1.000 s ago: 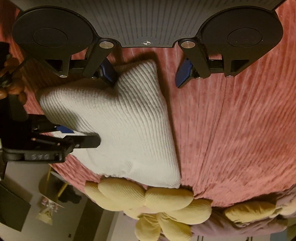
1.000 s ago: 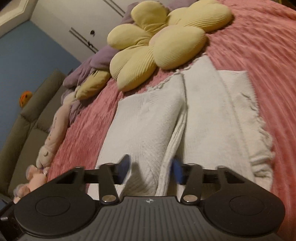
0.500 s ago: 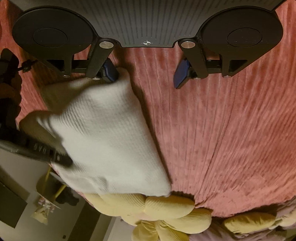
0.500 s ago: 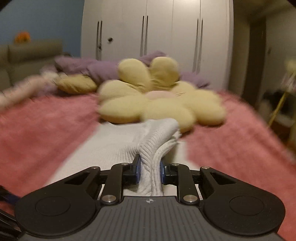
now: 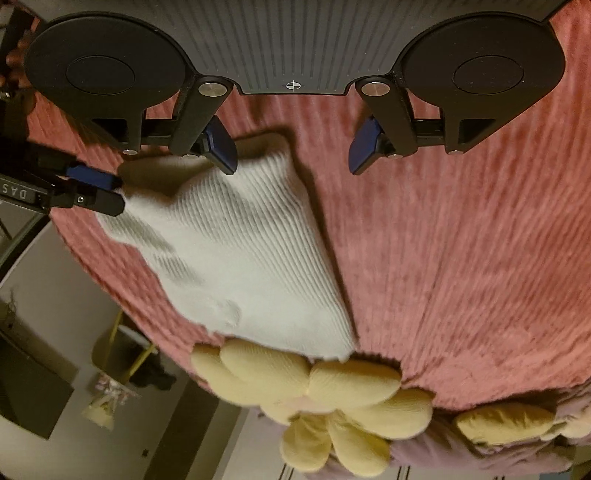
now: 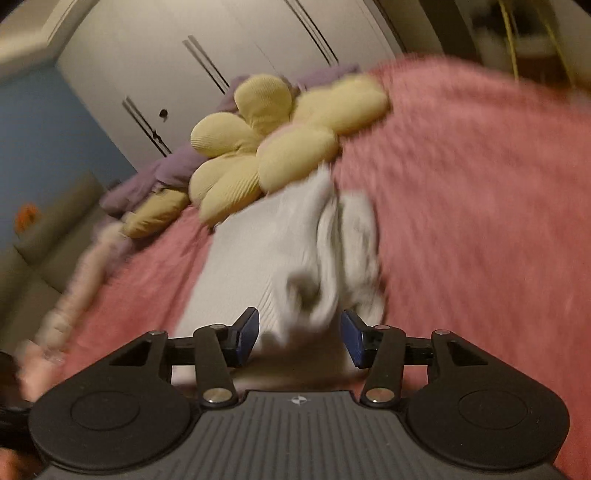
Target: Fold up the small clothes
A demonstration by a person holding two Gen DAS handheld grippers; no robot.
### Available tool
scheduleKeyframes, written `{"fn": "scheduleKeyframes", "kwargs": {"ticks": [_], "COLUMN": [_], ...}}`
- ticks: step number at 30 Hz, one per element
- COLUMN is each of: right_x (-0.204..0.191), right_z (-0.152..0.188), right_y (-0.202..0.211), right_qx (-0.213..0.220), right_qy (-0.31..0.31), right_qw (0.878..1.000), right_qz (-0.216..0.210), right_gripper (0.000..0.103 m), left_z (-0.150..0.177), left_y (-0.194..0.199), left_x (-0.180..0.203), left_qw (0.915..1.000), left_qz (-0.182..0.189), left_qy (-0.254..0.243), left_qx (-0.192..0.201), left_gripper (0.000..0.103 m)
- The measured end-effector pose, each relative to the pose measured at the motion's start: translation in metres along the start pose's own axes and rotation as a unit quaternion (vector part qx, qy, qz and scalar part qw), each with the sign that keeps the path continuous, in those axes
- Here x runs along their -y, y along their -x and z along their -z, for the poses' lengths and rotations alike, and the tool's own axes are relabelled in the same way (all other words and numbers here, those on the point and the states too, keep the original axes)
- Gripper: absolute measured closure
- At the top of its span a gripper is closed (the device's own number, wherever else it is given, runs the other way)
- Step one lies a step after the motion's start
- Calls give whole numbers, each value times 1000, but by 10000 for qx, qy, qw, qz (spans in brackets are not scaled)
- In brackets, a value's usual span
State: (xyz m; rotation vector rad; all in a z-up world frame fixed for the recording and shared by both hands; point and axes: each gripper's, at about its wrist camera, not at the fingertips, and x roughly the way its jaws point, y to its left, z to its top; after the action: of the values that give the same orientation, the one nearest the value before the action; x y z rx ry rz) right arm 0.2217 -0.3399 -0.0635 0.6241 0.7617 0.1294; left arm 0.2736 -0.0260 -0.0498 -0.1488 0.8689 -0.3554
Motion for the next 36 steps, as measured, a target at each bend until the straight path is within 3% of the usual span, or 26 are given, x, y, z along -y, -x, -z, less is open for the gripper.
{"fn": "scheduleKeyframes", "kwargs": {"ticks": [4, 7, 8, 9, 11, 14, 16, 19, 22, 24, 26, 27, 29, 30, 32, 33, 36], "right_x": [7, 11, 12, 11, 7, 9, 13, 17, 16, 15, 10, 4, -12, -23, -48, -59, -71], "right_z": [4, 1, 0, -1, 0, 2, 4, 9, 11, 4, -4, -8, -16, -20, -24, -25, -20], "right_y": [-17, -33, -41, -47, -51, -39, -35, -42, -34, -19, 6, 15, 22, 17, -3, -15, -48], "right_qx": [-56, -151, -214, -300, -326, -90, -23, -250, -324, -320, 66, 288, 623, 628, 484, 425, 288], "right_qy": [-685, -1095, -1170, -1198, -1171, -1370, -1373, -642, -236, -145, 208, 450, 881, 1109, 1691, 2016, 2665], "right_qw": [9969, 9925, 9917, 9916, 9918, 9841, 9836, 9976, 9992, 9993, 9998, 9984, 9933, 9910, 9835, 9776, 9611], "right_qz": [-383, -523, -495, -385, -396, -1128, -1172, -42, -43, -128, 3, 203, 412, 420, 424, 433, 664], "right_gripper": [54, 56, 64, 79, 91, 94, 94, 93, 90, 58, 38, 38, 40, 53, 71, 76, 85], "left_z": [0, -4, -5, -6, -8, -11, -12, -9, -10, -16, -27, -35, -47, -52, -56, -56, -51], "left_y": [-22, -28, -27, -27, -25, -22, -21, -22, -10, 6, 18, 19, 11, 3, -17, -29, -51], "left_x": [9, 5, 3, 3, 0, -8, -15, -21, -26, -27, -28, -26, -19, -16, -7, -3, 3], "left_qw": [9990, 9985, 9984, 9984, 9986, 9984, 9978, 9975, 9977, 9991, 9998, 9997, 9990, 9988, 9989, 9990, 9994], "left_qz": [117, 81, 68, 85, 99, 195, 254, 159, 129, 83, 13, 33, 106, 165, -6, -197, -255], "left_qy": [112, 341, 367, 369, 314, 356, 429, 367, 325, 212, 194, 219, 346, 362, 328, 298, 208], "left_qx": [-423, -418, -422, -412, -403, -386, -434, -577, -589, -347, -37, 97, 251, 289, 327, 270, 87], "left_gripper": [34, 42, 43, 44, 57, 60, 61, 56, 50, 50, 48, 47, 45, 44, 42, 42, 42]}}
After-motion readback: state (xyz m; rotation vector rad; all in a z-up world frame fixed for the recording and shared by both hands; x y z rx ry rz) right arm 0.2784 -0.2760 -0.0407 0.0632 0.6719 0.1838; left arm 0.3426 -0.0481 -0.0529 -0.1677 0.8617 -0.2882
